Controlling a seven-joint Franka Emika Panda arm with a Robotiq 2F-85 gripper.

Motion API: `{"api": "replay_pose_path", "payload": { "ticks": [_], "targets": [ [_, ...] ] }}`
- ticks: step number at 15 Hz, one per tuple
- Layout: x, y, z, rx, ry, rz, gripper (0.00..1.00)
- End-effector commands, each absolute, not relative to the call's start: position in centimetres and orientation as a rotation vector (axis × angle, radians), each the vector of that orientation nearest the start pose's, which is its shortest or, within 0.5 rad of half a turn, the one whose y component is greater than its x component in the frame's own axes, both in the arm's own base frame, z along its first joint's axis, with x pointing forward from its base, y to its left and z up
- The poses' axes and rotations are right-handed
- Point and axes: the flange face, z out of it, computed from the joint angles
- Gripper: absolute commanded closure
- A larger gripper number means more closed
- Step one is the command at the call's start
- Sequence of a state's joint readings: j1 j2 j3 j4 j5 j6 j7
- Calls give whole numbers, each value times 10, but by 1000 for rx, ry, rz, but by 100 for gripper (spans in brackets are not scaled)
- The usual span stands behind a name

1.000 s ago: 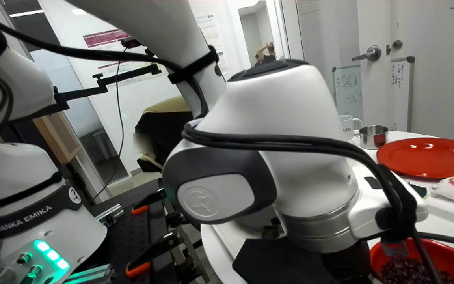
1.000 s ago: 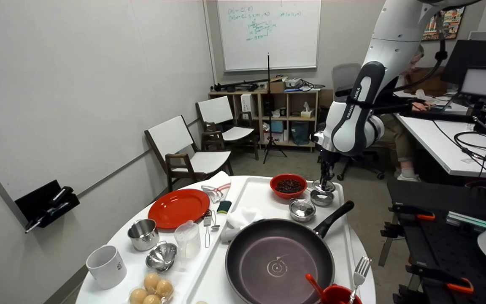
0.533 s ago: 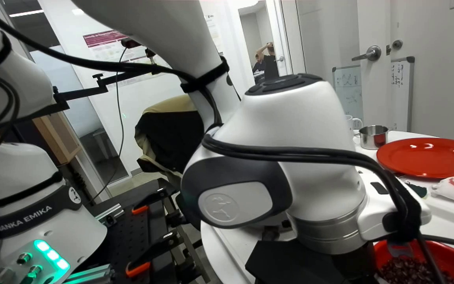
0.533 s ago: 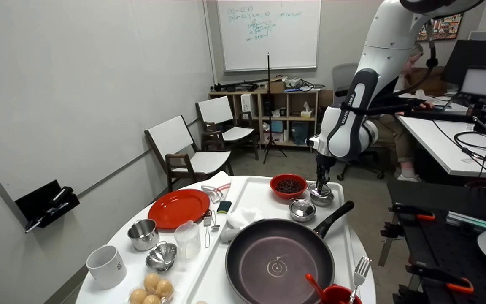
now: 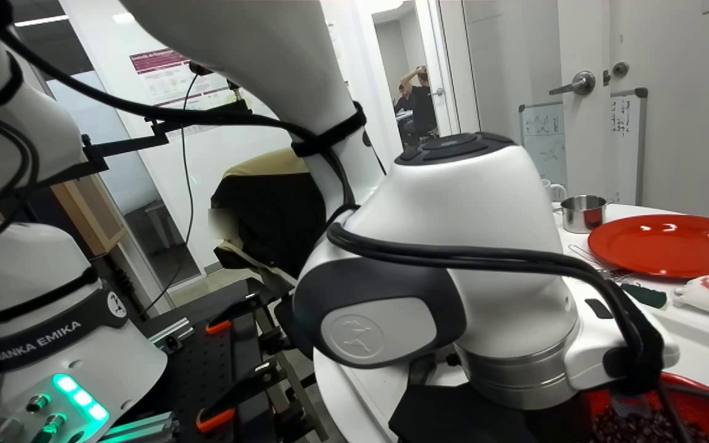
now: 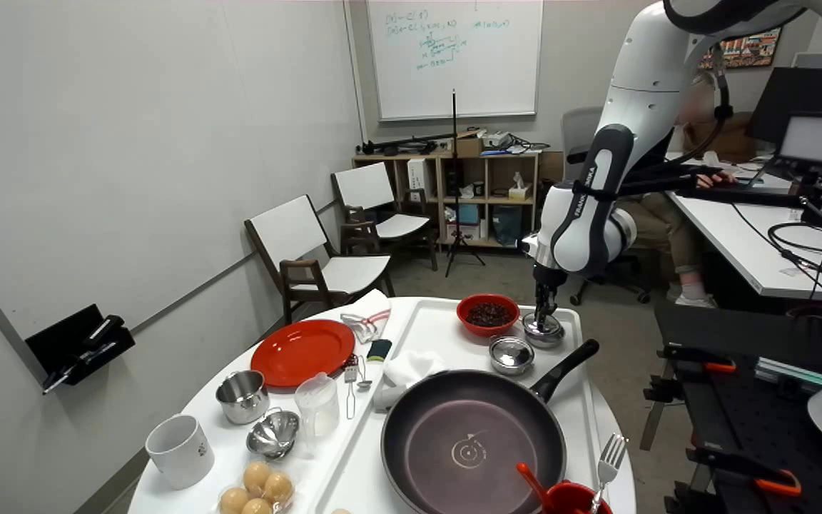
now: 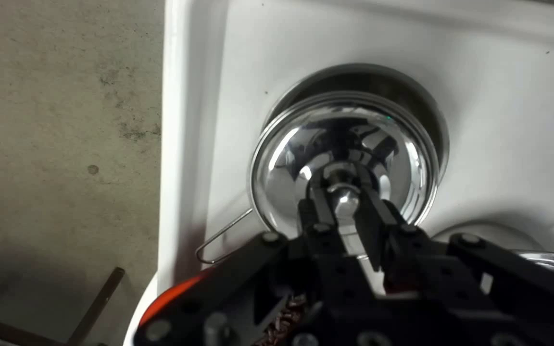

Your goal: Put the lid on the silver pot

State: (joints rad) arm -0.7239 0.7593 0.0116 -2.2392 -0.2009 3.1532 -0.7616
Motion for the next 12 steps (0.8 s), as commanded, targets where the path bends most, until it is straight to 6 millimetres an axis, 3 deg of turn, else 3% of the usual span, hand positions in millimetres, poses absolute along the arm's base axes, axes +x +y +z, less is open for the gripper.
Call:
{"api": "replay_pose_path", "payload": {
  "ticks": [1,12],
  "targets": [
    [406,-323,38,-3232,-392,-157,95],
    [407,-313,32,-3227,-396,-140,95]
  ]
}}
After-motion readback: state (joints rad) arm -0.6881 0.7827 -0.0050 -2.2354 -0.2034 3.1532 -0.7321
